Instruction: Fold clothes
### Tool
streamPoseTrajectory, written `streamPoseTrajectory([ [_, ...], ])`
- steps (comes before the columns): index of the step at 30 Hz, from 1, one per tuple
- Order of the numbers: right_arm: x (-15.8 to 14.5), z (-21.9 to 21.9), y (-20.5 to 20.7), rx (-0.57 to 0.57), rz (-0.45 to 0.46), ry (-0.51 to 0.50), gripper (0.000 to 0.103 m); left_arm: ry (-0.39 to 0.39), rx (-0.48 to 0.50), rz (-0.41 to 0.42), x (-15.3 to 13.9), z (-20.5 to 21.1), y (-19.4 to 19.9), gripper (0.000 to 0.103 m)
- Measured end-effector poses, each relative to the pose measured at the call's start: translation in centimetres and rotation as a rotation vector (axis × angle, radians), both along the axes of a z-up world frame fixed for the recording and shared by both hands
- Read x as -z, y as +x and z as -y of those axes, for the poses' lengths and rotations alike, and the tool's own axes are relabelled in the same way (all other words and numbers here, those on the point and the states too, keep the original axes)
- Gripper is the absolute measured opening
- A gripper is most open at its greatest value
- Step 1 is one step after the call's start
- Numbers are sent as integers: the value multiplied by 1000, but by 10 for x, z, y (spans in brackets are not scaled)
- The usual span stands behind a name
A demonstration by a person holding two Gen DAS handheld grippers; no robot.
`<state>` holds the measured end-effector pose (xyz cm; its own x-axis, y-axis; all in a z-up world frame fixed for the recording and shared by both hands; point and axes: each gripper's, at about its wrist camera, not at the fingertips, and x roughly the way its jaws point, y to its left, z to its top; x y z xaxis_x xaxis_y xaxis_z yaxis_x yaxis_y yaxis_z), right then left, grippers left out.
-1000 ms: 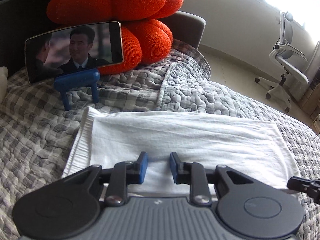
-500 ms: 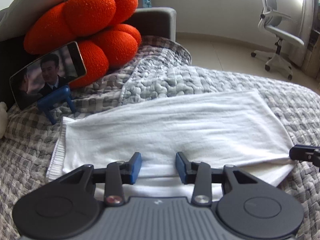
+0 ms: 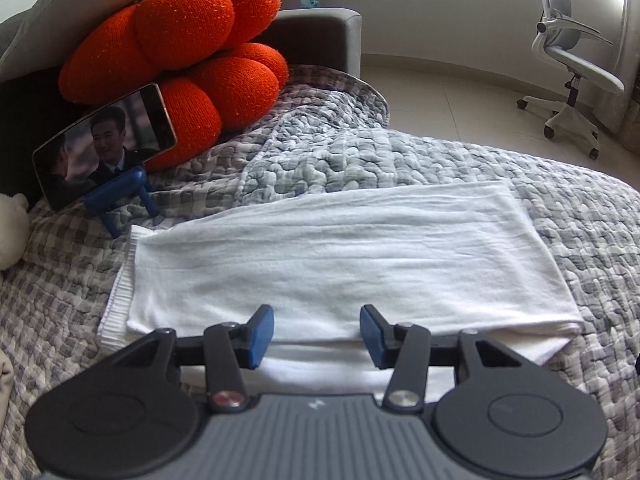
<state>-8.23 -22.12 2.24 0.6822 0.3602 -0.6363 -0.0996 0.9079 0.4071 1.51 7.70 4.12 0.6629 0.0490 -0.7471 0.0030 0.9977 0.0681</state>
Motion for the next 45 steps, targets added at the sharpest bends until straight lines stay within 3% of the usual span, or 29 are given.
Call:
streamPoseTrajectory([
  [5, -7, 4, -14, -23, 24, -2, 22, -39, 25, 8, -9, 16, -5, 49],
  [8, -10, -2, -13, -26, 30, 7, 35, -75, 34, 12, -8, 15, -6, 52],
  [14, -16, -39, 1, -132, 84, -56, 35, -151, 19, -1, -6, -19, 13, 52],
  [20, -11, -94, 38, -226, 126, -140, 33, -134, 26, -63, 10, -40, 27, 52],
  [25, -9, -128, 69, -219, 166, -181, 22, -153, 23, -56, 5, -50, 26, 52],
  [29, 3, -137, 86, -189, 137, -216, 22, -193, -4, -64, 5, -56, 30, 52],
  [33, 13, -137, 82, -198, 129, -227, 22, -152, -14, -100, 15, -53, 36, 53],
  [36, 6, -132, 81, -184, 119, -217, 20, -170, -28, -103, 13, -56, 37, 53],
  [39, 0, -127, 82, -153, 145, -198, 22, -190, -34, -87, 8, -56, 36, 53],
  [45, 12, -127, 83, -146, 105, -214, 20, -116, 5, -29, 5, -39, 28, 52],
])
